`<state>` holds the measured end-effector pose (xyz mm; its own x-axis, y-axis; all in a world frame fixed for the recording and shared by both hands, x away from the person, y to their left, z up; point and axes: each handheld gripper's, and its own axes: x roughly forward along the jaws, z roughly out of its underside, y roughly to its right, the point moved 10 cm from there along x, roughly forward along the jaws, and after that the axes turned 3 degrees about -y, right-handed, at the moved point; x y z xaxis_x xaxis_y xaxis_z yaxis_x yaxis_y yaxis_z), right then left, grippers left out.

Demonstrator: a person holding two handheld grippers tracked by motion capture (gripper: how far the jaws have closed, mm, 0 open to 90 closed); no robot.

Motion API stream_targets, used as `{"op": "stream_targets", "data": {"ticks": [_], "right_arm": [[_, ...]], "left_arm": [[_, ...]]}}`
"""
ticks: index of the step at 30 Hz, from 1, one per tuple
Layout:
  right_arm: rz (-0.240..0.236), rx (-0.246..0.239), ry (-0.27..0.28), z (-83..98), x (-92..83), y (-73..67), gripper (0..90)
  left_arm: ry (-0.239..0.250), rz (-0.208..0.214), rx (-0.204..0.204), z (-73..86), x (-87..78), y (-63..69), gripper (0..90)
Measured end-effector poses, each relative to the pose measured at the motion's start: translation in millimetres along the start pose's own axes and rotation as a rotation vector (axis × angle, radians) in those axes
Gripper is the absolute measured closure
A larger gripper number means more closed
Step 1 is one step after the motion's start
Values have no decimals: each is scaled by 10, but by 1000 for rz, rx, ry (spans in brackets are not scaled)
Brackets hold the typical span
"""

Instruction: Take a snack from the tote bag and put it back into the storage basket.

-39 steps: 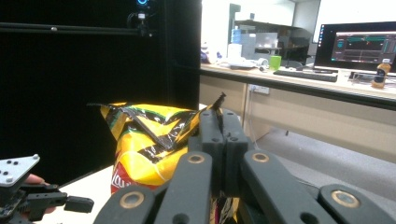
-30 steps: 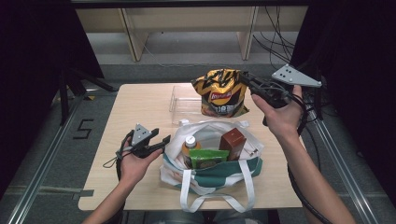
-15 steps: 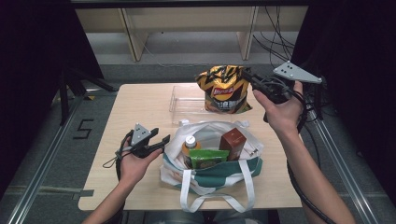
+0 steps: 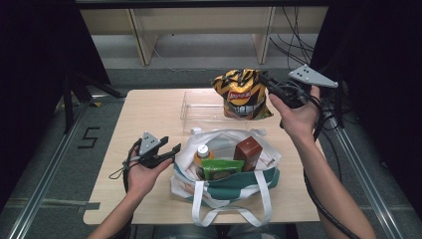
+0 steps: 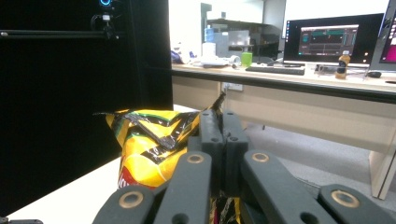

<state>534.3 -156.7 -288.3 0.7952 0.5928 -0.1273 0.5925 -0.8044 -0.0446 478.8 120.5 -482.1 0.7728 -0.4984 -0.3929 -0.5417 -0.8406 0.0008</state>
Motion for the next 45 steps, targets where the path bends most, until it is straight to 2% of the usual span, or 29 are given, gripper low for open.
{"op": "stream_targets", "data": {"ticks": [1, 3, 9, 10, 14, 15, 18, 22, 25, 27, 28, 31, 34, 36, 37, 39, 45], "right_arm": [[3, -10, -1, 1, 12, 7, 900], [1, 7, -6, 9, 29, 4, 900], [1, 0, -4, 2, 97, 35, 900], [5, 4, -8, 4, 107, 42, 900], [12, 20, -8, -8, 138, 57, 900], [8, 3, -2, -18, 151, 72, 900], [14, 25, -8, -10, 177, 87, 900], [15, 20, -12, -10, 214, 111, 900], [16, 34, -20, -6, 241, 111, 900], [18, 18, -17, -12, 265, 132, 900], [21, 38, -21, -8, 271, 126, 900], [17, 23, -22, -16, 309, 143, 900], [23, 44, -25, -20, 336, 148, 900], [16, 35, -24, -30, 358, 161, 900], [29, 41, -20, -32, 369, 172, 900], [22, 37, -25, -33, 393, 177, 900], [24, 59, -35, -26, 457, 194, 900]], "left_arm": [[2, 2, 3, -2, 2, -3, 438], [1, 2, 4, 0, 2, -5, 438], [13, 10, 5, -14, 9, 0, 438], [2, -1, -1, -4, -3, -3, 438], [4, 0, 1, -5, -3, -4, 438], [4, 0, 1, -5, -3, -5, 438], [14, 4, 4, -16, 7, -6, 438], [4, -4, -3, -7, -4, -11, 438], [5, -6, -2, -8, -5, -17, 438], [6, -6, 5, -10, -6, -23, 437], [8, -5, 7, -12, -5, -24, 438], [11, -5, -3, -14, -6, -19, 437], [13, -5, -7, -17, -9, -16, 437], [13, -5, -8, -17, -8, -16, 437], [12, -5, 1, -19, -8, -22, 437], [12, -6, -9, -15, -7, -19, 437], [15, -6, -5, -21, -11, -26, 437]]}}
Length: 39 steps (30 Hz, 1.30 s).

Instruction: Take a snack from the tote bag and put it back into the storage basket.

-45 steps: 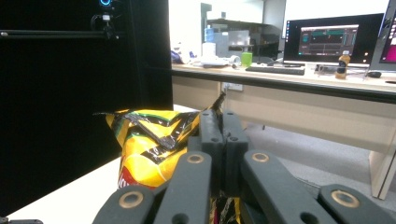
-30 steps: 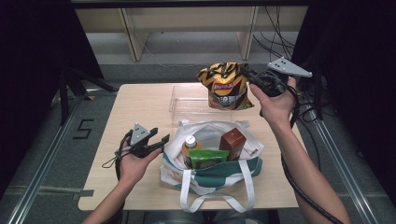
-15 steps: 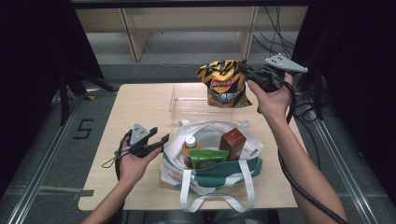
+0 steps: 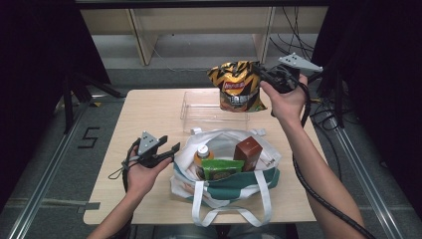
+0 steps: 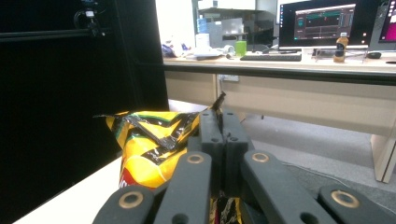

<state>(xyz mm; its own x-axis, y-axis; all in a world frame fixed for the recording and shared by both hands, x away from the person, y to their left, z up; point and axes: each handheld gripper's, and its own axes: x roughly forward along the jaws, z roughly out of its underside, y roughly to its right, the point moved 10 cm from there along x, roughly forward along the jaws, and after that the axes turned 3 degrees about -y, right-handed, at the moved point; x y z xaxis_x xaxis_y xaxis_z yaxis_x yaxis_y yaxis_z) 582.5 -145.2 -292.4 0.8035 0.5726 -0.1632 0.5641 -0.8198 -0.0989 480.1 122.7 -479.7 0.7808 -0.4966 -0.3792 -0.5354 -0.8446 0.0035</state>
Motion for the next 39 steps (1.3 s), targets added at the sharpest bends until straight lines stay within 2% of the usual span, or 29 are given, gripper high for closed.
{"op": "stream_targets", "data": {"ticks": [1, 2, 3, 5, 7, 9, 10, 11, 12, 13, 15, 16, 21, 23, 24, 27, 28, 32, 38, 39], "right_arm": [[0, -14, 1, -1, 21, 9, 900], [2, 10, -4, 4, 30, -2, 900], [5, -7, -1, 2, 44, 13, 900], [5, 5, -5, 5, 60, 12, 900], [6, -5, -4, 4, 85, 29, 900], [9, 18, -10, 8, 103, 22, 900], [8, 0, -4, 1, 117, 33, 900], [11, 18, -7, 4, 128, 24, 900], [12, 2, -6, 0, 142, 33, 900], [14, 15, -12, 7, 153, 28, 900], [11, 5, -8, 1, 177, 39, 900], [14, 8, -9, 1, 188, 43, 900], [21, 22, -11, -5, 221, 49, 900], [24, 11, -15, -6, 237, 64, 900], [23, 22, -20, -4, 242, 58, 900], [29, 8, -17, -9, 266, 84, 900], [25, 25, -21, -4, 268, 69, 900], [25, 14, -19, -11, 298, 87, 900], [35, 27, -24, -14, 329, 92, 900], [32, 15, -23, -17, 337, 100, 900]], "left_arm": [[0, -1, -1, -2, -1, 0, 437], [1, -1, -1, -3, -1, 0, 437], [2, 0, -2, -4, 1, 1, 437], [-1, -2, -6, 1, 1, -1, 437], [2, -1, -3, -3, 3, -1, 437], [2, -1, -6, -7, 4, 4, 437], [2, -1, -5, -7, 4, 6, 437], [2, 0, -6, -7, 4, 8, 436], [2, 0, -5, -6, 4, 10, 437], [2, 0, -6, -5, 2, 10, 437], [2, -1, -6, -7, 1, 5, 437], [12, 9, 12, -20, 9, -2, 437], [4, -3, -1, -13, -8, -10, 437], [7, -4, -5, -17, -11, -11, 437], [8, -4, -5, -18, -11, -11, 437], [8, -4, -7, -16, -12, -13, 437], [8, -4, -7, -15, -11, -15, 436], [8, -3, -7, -16, -10, -12, 436], [9, -2, 1, -19, -11, -12, 436], [8, -3, -6, -17, -11, -9, 436]]}}
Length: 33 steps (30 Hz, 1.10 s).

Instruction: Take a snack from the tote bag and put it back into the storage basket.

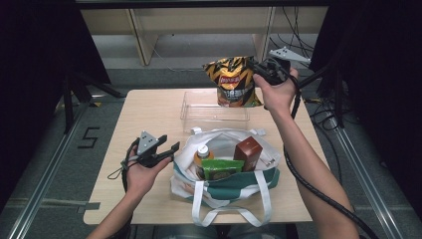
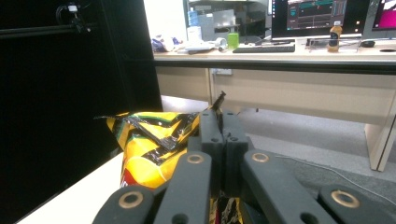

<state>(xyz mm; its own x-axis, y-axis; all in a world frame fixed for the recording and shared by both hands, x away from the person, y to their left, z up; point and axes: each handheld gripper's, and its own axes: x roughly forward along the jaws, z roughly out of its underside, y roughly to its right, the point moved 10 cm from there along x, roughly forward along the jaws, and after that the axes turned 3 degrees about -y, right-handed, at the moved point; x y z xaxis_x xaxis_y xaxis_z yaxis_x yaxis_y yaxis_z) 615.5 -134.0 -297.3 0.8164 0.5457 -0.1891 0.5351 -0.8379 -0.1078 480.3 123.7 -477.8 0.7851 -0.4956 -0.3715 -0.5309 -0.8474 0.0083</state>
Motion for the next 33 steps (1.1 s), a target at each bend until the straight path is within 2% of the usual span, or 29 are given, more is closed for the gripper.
{"op": "stream_targets", "data": {"ticks": [3, 7, 9, 10, 14, 15, 16, 17, 18, 19, 21, 23, 24, 33], "right_arm": [[2, 16, -8, 13, 19, -4, 900], [10, 7, -10, 14, 50, 19, 900], [8, 29, -18, 23, 56, 3, 900], [7, 7, -15, 20, 70, 19, 900], [9, 6, -17, 27, 97, 23, 900], [8, 28, -27, 36, 94, 8, 900], [6, 13, -23, 29, 106, 20, 900], [9, 27, -27, 33, 110, 16, 900], [8, 12, -23, 29, 121, 26, 900], [16, 23, -24, 31, 130, 24, 900], [12, 8, -23, 28, 158, 33, 900], [13, 23, -31, 39, 166, 25, 900], [12, 8, -31, 40, 185, 35, 900], [14, 35, -48, 73, 258, 38, 900]], "left_arm": [[1, 0, 1, -2, -1, -3, 437], [1, 0, 3, -3, -1, -6, 436], [1, 1, 0, -1, 0, -3, 436], [1, 1, 2, -2, 0, -3, 436], [6, 4, 5, -10, 0, 0, 436], [1, 0, 3, -5, -4, 0, 436], [2, 1, 1, -5, -4, 3, 436], [1, 1, 1, -5, -4, 4, 437], [2, 0, 3, -6, -4, 3, 436], [2, 1, 8, -8, -5, 1, 436], [3, 1, 1, -7, -4, 4, 436], [10, 10, 5, -13, 2, 3, 436], [8, 7, 6, -12, 0, 0, 436], [5, 2, 3, -11, -6, -2, 436]]}}
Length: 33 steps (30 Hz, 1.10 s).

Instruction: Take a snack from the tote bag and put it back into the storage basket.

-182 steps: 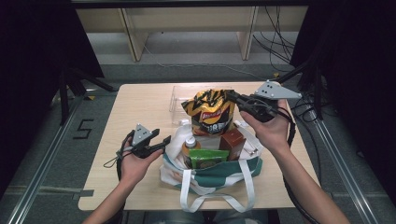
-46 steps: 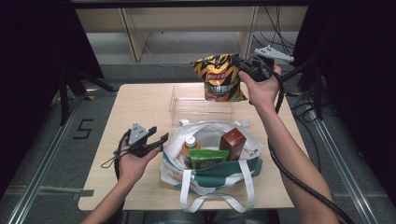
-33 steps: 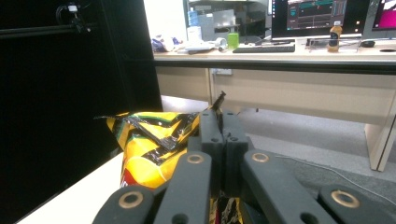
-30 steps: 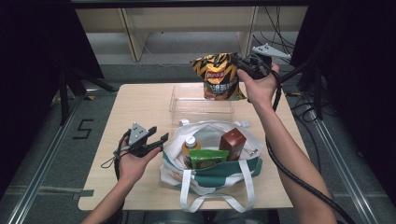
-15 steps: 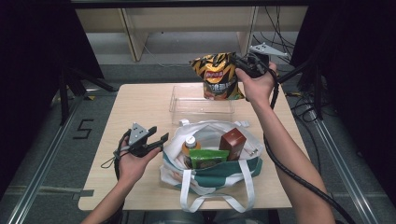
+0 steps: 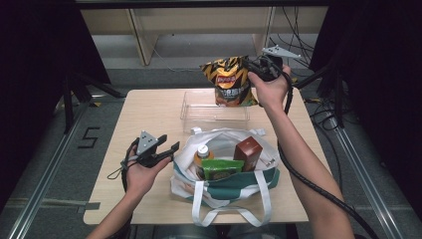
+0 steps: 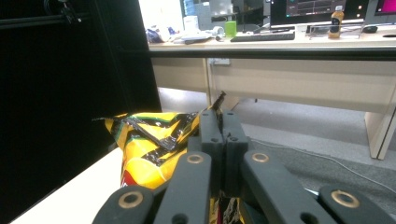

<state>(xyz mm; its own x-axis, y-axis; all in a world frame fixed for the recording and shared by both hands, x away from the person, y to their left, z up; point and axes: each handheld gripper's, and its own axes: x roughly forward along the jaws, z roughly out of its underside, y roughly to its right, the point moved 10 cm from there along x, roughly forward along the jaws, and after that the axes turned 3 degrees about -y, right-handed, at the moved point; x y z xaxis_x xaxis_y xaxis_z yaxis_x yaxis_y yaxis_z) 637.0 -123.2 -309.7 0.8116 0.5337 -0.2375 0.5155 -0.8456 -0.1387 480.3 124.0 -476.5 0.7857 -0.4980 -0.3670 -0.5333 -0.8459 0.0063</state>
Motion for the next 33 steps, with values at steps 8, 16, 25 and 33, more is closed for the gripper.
{"op": "stream_targets", "data": {"ticks": [8, 16, 25, 33], "right_arm": [[-6, -9, -5, -3, 88, 15, 900], [-3, 9, -29, 55, 188, 9, 900], [3, 18, -47, 89, 258, 19, 900], [15, 13, -51, 106, 283, 63, 900]], "left_arm": [[4, 5, 1, 0, 9, 4, 436], [2, 1, 0, -5, -4, 5, 436], [1, 3, -3, -3, -2, 15, 436], [4, 2, 0, -9, -3, 9, 436]]}}
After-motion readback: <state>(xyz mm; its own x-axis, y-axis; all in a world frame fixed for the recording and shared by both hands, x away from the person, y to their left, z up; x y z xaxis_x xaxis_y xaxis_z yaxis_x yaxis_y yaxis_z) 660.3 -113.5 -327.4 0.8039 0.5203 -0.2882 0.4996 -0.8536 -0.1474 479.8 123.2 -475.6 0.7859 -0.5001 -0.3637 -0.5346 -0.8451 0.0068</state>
